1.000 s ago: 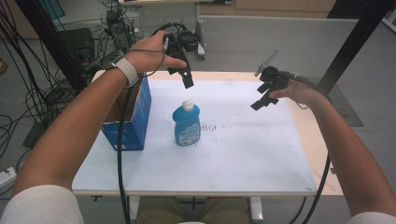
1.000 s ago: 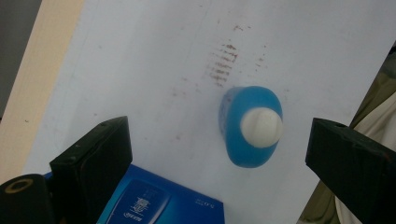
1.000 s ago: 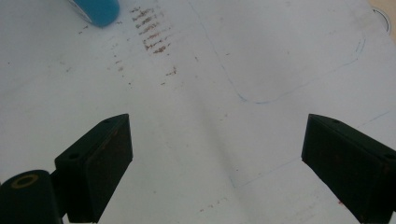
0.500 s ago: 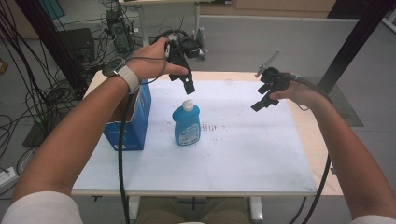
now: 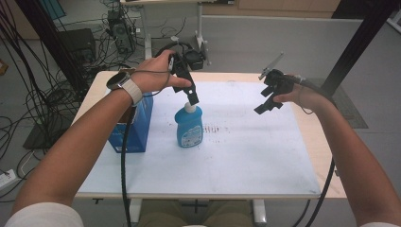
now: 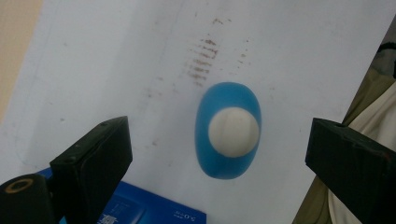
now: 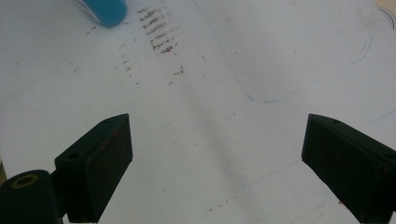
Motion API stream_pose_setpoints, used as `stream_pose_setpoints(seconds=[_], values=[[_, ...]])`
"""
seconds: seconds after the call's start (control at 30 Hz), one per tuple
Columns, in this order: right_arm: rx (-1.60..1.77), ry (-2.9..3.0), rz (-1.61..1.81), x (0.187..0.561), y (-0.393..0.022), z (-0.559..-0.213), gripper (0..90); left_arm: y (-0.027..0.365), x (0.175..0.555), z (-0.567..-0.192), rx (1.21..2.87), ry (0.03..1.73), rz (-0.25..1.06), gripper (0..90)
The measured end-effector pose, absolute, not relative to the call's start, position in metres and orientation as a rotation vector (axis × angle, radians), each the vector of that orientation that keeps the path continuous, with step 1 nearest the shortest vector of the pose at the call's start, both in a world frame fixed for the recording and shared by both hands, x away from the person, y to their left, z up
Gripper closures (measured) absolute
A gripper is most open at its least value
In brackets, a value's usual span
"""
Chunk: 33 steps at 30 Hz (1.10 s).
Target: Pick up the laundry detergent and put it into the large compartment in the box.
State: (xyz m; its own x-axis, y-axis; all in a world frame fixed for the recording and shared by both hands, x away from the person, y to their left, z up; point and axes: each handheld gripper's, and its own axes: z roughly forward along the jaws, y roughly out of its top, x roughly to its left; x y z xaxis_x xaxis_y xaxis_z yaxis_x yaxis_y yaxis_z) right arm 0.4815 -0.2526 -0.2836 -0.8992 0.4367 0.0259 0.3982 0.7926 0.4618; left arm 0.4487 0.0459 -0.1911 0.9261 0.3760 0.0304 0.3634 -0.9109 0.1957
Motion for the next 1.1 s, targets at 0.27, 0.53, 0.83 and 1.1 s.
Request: stream_pose_setpoints(seconds=[0.27, 0.53, 0.83, 1.1], values=[[0.676, 2.898, 0.72, 0.48, -0.253, -0.285, 8.5, 0.042, 0.447, -0.195, 2.903, 0.556, 0.094, 7.7], [0.677, 2.896, 0.725, 0.479, -0.253, -0.285, 8.5, 0.039, 0.444, -0.201, 2.907, 0.549, 0.089, 7.9], [0.675, 2.901, 0.726, 0.479, -0.252, -0.288, 8.5, 0.037, 0.439, -0.207, 2.924, 0.547, 0.091, 7.9], [0.666, 2.902, 0.727, 0.478, -0.251, -0.288, 8.5, 0.039, 0.44, -0.211, 2.923, 0.55, 0.098, 8.2]])
